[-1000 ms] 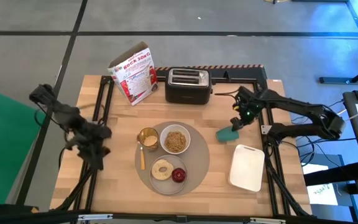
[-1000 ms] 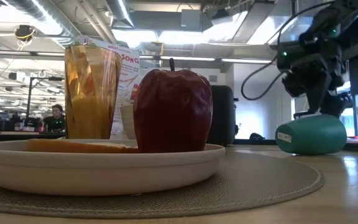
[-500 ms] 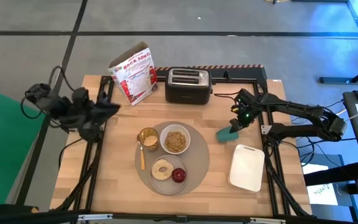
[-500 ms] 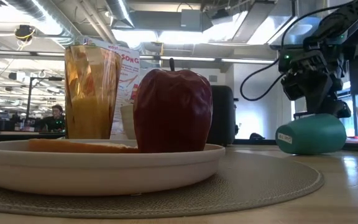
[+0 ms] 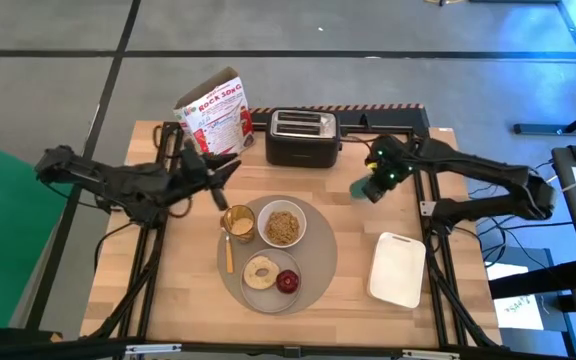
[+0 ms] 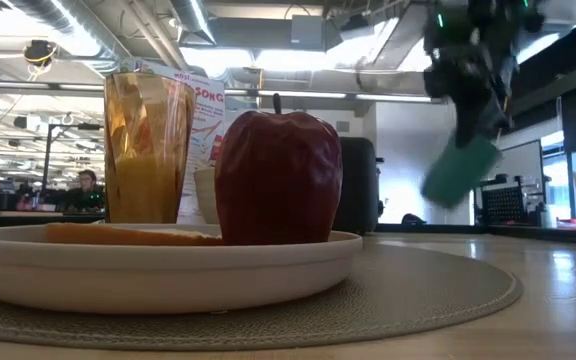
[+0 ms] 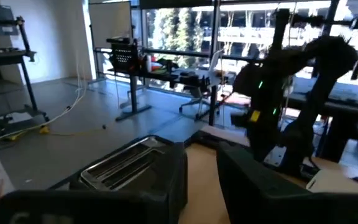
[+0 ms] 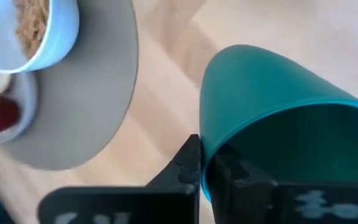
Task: Arrange a breakfast setting
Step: Adjust the green cup
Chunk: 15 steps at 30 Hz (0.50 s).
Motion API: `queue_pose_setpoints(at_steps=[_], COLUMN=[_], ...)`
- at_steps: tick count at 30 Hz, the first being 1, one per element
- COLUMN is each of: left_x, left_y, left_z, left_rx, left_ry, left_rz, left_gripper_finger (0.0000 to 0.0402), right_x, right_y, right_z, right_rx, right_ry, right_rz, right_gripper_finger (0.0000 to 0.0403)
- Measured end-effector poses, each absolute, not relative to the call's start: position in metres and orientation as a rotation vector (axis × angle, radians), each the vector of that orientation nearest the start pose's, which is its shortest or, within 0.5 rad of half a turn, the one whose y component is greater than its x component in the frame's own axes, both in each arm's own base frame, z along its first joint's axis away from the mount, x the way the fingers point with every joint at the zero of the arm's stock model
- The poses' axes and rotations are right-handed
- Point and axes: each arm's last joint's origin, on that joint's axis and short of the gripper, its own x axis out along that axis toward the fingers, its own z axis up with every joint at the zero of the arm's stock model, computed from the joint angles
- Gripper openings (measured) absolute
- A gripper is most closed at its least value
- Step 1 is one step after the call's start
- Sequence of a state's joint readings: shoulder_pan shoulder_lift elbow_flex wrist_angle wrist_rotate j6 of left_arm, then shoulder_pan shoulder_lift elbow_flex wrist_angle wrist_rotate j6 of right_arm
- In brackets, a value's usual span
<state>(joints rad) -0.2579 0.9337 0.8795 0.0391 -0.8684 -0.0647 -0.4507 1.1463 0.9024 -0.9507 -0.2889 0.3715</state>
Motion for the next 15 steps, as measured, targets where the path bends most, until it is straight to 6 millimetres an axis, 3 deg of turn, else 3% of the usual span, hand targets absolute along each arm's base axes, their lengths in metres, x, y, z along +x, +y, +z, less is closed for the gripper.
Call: queue_pose_setpoints(at_steps=[6,10,15], left_x=[0.236,0.248,0.246], left_y=[-0.019,-0.001,0.019], left_z=[0.333,0.323,0.325], left_rx=[0.039,-0.007,-0.028], left_ry=[0.131,0.163,0.16], left_rz=[0.549,0.537,0.545], left_gripper_finger=[0.0089,0.0089,0.0089], right_x=[0.215,0.245,0.282], right_y=[-0.054,-0.037,-0.011], right_z=[0.307,0.311,0.301], right_rx=[0.552,0.503,0.474], right_ry=[1.243,1.366,1.474], right_rz=[-0.433,-0.437,-0.409], right_gripper_finger=[0.0002,0.0001,0.0001])
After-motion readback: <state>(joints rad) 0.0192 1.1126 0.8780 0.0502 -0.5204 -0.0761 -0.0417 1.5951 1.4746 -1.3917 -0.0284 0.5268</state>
